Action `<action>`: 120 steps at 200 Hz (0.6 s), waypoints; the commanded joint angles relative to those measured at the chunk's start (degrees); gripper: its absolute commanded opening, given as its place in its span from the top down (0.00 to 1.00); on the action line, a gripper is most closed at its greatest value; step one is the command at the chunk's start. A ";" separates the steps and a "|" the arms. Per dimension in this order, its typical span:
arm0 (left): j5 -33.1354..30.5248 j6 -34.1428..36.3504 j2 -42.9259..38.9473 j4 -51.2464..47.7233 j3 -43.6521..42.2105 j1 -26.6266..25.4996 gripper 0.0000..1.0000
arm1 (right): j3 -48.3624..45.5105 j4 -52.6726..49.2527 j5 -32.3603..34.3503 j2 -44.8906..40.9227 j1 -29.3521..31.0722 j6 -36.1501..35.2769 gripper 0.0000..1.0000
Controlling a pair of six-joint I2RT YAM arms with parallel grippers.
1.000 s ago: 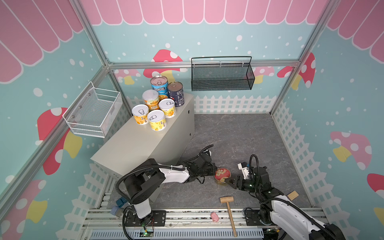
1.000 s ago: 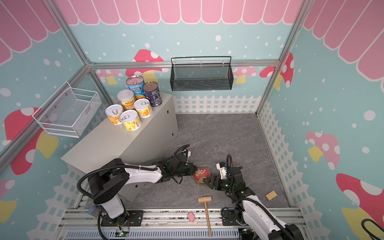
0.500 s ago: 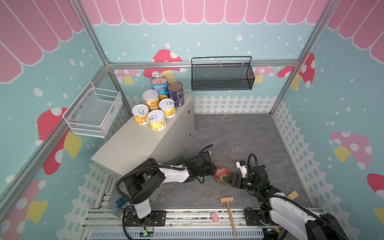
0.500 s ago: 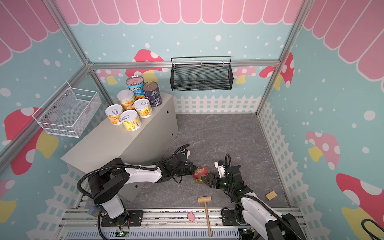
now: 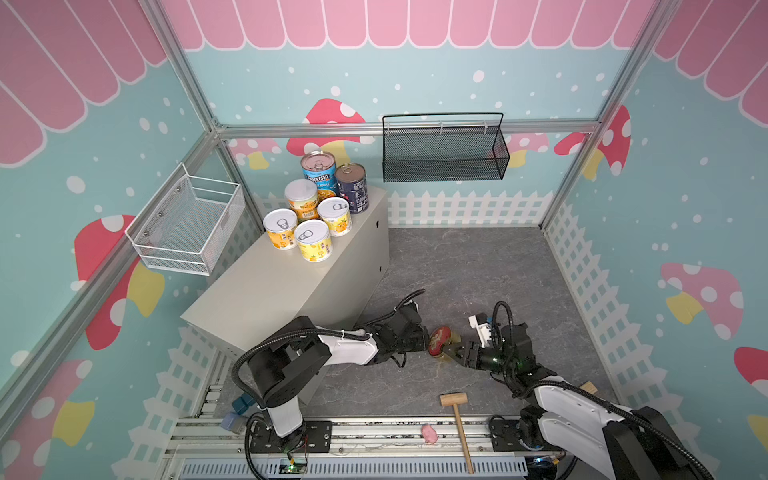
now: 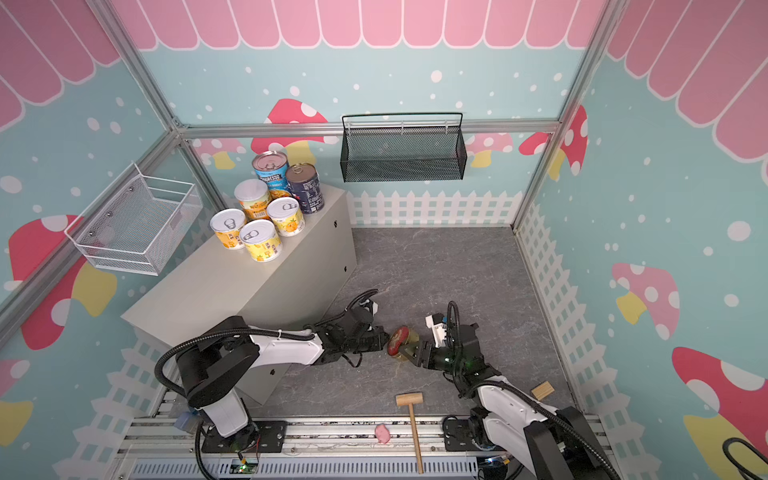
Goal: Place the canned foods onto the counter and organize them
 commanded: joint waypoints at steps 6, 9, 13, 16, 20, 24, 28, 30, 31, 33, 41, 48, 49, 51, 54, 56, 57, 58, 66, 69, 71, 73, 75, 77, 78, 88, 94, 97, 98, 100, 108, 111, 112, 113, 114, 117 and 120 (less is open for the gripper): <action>0.08 0.56 2.30 -10.25 -3.33 0.20 0.92 | 0.08 -0.50 2.94 2.65 0.36 0.61 0.46; 0.16 0.56 1.96 -10.21 -3.42 0.20 0.92 | 0.16 -0.41 3.13 2.91 0.40 0.54 0.46; 0.17 0.63 1.59 -10.14 -3.68 0.20 0.92 | 0.24 -0.21 3.24 3.37 0.40 0.55 0.47; 0.12 0.64 1.28 -10.05 -3.74 0.17 0.92 | 0.31 -0.11 3.33 3.63 0.40 0.50 0.47; 0.04 0.73 0.88 -10.02 -3.78 0.19 0.92 | 0.35 0.04 3.40 3.98 0.40 0.46 0.48; 0.00 0.81 0.48 -10.08 -3.91 0.20 0.92 | 0.43 0.15 3.52 4.34 0.42 0.40 0.48; -0.12 0.90 0.13 -10.18 -3.96 0.20 0.92 | 0.50 0.30 3.60 4.62 0.42 0.26 0.49; -0.12 0.95 -0.08 -10.22 -4.02 0.20 0.92 | 0.59 0.32 3.64 4.82 0.41 0.26 0.49; -0.11 0.97 -0.17 -10.17 -4.04 0.20 0.92 | 0.60 0.31 3.63 4.91 0.40 0.23 0.49; -0.10 1.06 -0.37 -10.13 -4.11 0.20 0.92 | 0.68 0.36 3.75 4.98 0.51 0.21 0.49; -0.10 1.08 -1.05 -10.10 -4.22 0.20 0.92 | 0.87 0.34 4.04 5.52 0.48 -0.09 0.50; -0.10 1.24 -1.50 -10.21 -4.22 0.20 0.92 | 1.09 0.36 4.30 5.98 0.50 -0.30 0.51; -0.10 1.25 -1.54 -10.20 -4.22 0.20 0.92 | 1.12 0.37 4.31 6.01 0.49 -0.31 0.51; -0.05 1.26 -1.57 -10.20 -4.22 0.20 0.92 | 1.14 0.38 4.39 6.11 0.51 -0.39 0.51; -0.01 1.34 -1.66 -10.20 -4.22 0.20 0.92 | 1.26 0.35 4.45 6.28 0.49 -0.51 0.51; 0.03 1.35 -1.75 -10.20 -4.22 0.20 0.92 | 1.31 0.33 4.51 6.35 0.49 -0.62 0.52; 0.06 1.35 -1.80 -10.20 -4.22 0.20 0.92 | 1.36 0.31 4.55 6.42 0.44 -0.65 0.52; 0.07 1.35 -1.87 -10.20 -4.22 0.20 0.92 | 1.38 0.30 4.57 6.46 0.47 -0.62 0.52; 0.17 1.44 -2.08 -10.20 -4.22 0.20 0.92 | 1.46 0.37 4.76 6.82 0.49 -0.68 0.52; 0.17 1.51 -2.16 -10.19 -4.22 0.20 0.92 | 1.56 0.46 4.82 6.98 0.49 -0.80 0.52; 0.23 1.48 -2.19 -10.20 -4.22 0.20 0.92 | 1.56 0.56 4.84 7.06 0.49 -0.78 0.52; 0.25 1.49 -2.19 -10.20 -4.16 0.20 0.92 | 1.58 0.69 4.85 7.14 0.49 -0.77 0.52; 0.25 1.52 -2.24 -10.20 -4.14 0.20 0.92 | 1.63 0.72 4.83 7.18 0.49 -0.81 0.53; 0.32 1.59 -2.27 -10.20 -4.14 0.20 0.92 | 1.66 0.82 4.89 7.30 0.49 -0.78 0.53; 0.33 1.60 -2.28 -10.20 -4.14 0.20 0.92 | 1.67 0.82 4.87 7.34 0.49 -0.77 0.53; 0.52 1.68 -2.41 -10.18 -4.09 0.19 0.92 | 1.87 1.22 4.72 7.67 0.49 -0.86 0.54; 0.52 1.70 -2.58 -10.20 -4.13 0.20 0.92 | 1.90 1.46 4.68 7.76 0.49 -0.79 0.54; 0.53 1.74 -2.63 -10.28 -4.12 0.20 0.92 | 1.98 1.48 4.67 7.81 0.49 -0.77 0.55; 0.53 1.77 -2.68 -10.28 -4.13 0.20 0.92 | 2.00 1.42 4.72 7.76 0.49 -0.81 0.54; 0.52 1.78 -2.73 -10.29 -4.09 0.20 0.92 | 2.04 1.37 4.69 7.80 0.44 -0.85 0.54; 0.51 1.87 -3.02 -10.38 -4.05 0.20 0.91 | 2.17 1.49 4.76 7.77 0.49 -0.99 0.55; 0.45 1.95 -3.12 -10.48 -4.03 0.20 0.91 | 2.18 1.52 4.89 7.70 0.49 -0.99 0.55; 0.49 2.01 -3.12 -10.51 -4.04 0.20 0.91 | 2.24 1.52 4.92 7.67 0.49 -1.01 0.55; 0.46 2.03 -3.19 -10.49 -4.04 0.20 0.91 | 2.26 1.48 4.93 7.65 0.53 -1.02 0.55; 0.45 2.04 -3.22 -10.52 -4.04 0.20 0.91 | 2.27 1.50 4.93 7.64 0.51 -1.03 0.55; 0.42 2.13 -3.32 -10.55 -3.98 0.20 0.91 | 2.33 1.46 4.94 7.59 0.49 -1.03 0.55; 0.43 2.15 -3.46 -10.62 -3.96 0.20 0.90 | 2.35 1.44 5.00 7.51 0.49 -1.08 0.55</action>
